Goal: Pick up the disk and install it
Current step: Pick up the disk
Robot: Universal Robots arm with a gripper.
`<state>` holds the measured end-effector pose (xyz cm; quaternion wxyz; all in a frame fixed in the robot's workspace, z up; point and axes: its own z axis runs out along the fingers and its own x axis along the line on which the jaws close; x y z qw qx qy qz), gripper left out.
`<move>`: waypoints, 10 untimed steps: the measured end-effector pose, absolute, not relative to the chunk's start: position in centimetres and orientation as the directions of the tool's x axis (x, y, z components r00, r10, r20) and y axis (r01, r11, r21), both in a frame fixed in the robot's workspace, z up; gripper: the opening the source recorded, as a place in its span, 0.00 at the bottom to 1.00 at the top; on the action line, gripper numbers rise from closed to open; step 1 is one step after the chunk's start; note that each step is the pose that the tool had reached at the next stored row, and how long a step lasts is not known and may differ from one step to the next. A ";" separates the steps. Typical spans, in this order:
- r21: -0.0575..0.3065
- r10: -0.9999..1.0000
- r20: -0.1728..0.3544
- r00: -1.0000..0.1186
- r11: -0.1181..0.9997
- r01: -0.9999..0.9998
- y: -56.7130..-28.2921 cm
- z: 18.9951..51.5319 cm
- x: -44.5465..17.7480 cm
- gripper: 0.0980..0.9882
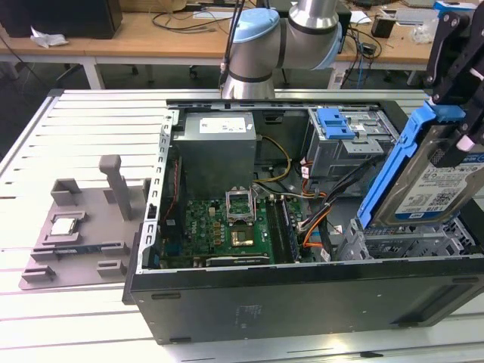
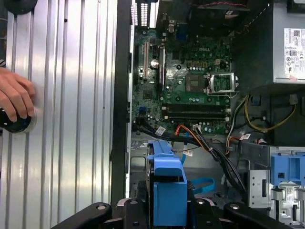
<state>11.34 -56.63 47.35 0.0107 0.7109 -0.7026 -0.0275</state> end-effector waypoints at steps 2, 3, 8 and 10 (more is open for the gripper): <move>0.055 -1.000 -0.024 -0.007 0.006 -0.998 -56.5 46.8 11.8 0.30; 0.055 -1.000 -0.024 -0.008 0.007 -0.998 -56.4 46.7 12.0 0.30; 0.055 -1.000 -0.024 -0.008 0.007 -0.998 -56.2 46.7 12.2 0.30; 0.055 -1.000 -0.024 -0.008 0.007 -0.998 -56.2 46.7 12.3 0.30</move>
